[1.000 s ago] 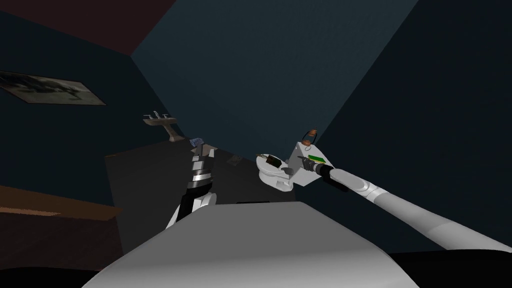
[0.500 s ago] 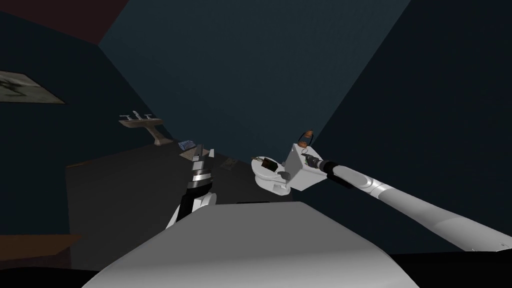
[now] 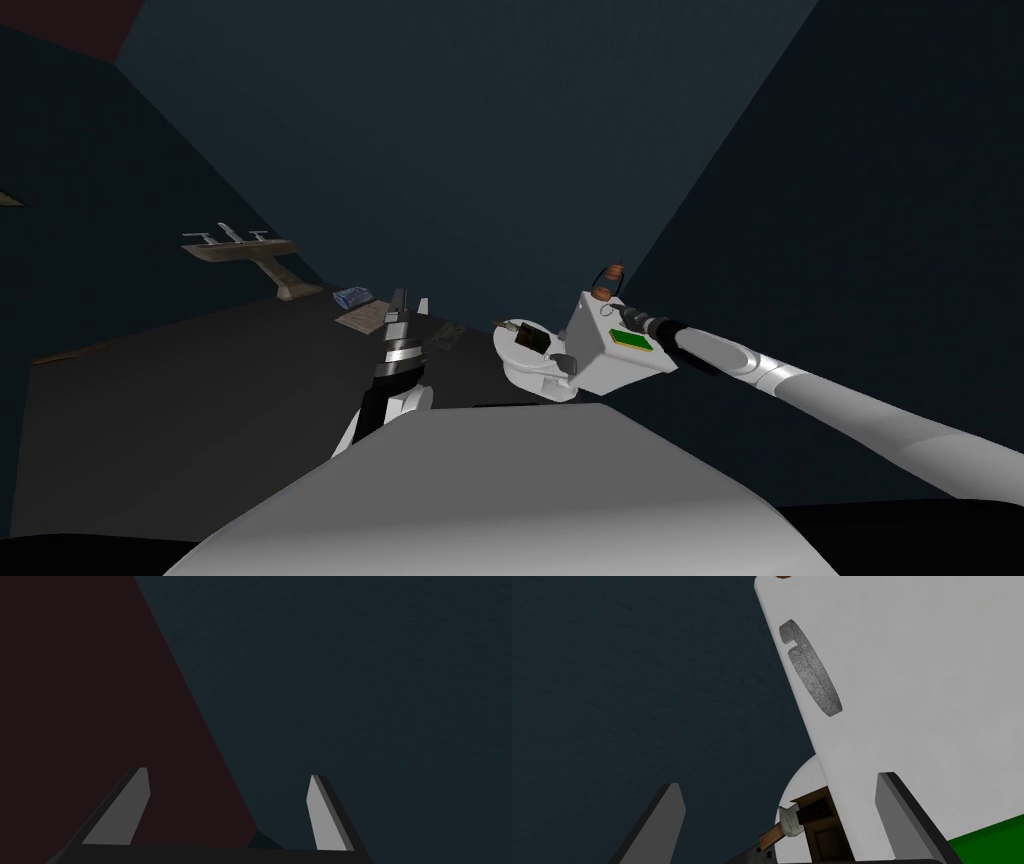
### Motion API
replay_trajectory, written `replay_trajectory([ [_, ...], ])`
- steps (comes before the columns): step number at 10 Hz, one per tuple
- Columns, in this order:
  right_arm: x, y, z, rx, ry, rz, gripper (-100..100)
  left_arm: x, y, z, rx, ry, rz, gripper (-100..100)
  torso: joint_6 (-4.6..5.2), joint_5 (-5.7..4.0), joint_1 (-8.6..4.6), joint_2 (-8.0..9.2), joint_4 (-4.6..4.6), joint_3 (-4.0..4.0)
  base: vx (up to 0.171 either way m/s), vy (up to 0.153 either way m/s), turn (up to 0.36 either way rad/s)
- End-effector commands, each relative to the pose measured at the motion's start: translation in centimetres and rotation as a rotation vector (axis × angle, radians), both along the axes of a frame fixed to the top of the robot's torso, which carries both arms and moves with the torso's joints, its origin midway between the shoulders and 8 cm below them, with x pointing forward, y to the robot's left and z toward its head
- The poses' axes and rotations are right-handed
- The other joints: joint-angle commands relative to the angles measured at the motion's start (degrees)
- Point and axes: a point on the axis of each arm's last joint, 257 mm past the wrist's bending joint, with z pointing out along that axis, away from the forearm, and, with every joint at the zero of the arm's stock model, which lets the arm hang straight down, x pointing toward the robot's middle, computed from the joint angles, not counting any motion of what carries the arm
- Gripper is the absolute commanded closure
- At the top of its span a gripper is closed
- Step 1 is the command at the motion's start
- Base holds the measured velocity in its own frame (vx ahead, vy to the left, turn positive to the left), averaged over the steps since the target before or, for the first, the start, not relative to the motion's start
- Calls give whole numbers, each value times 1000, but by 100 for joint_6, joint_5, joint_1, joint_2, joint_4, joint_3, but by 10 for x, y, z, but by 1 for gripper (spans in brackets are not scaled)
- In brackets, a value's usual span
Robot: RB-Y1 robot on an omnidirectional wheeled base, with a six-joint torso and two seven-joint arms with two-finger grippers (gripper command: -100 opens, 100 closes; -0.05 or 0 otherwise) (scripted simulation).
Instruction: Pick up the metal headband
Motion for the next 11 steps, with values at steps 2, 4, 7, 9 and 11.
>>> replay_trajectory([
  [2, -2, -11, -1, -29, 6, -13, -100, 0, 0, 0, 0, 0, 0, 0, -1, 1, 11, 4, 0, 2, 185, -42, -54],
  [4, -6, -12, -5, -32, 17, -14, -100, 0, 0, 0, 0, 0, 0, 0, -2, 4, 21, 1, 0, 0, 147, -21, -17],
  [7, -6, -13, -5, -32, 17, -15, 100, 0, 0, 0, 0, 0, 0, 0, 0, 7, 33, 71, 16, 40, 8, -1, 2],
  [9, -7, -13, -6, -34, 20, -14, 100, 0, 0, 0, 0, 0, 0, 0, -2, 9, 41, 79, 20, 47, 1, -1, 9],
  [11, -6, -12, -4, -36, 17, -12, 100, 0, 0, 0, 0, 0, 0, 0, 6, 1, 31, 81, 17, 46, 0, 0, 0],
])
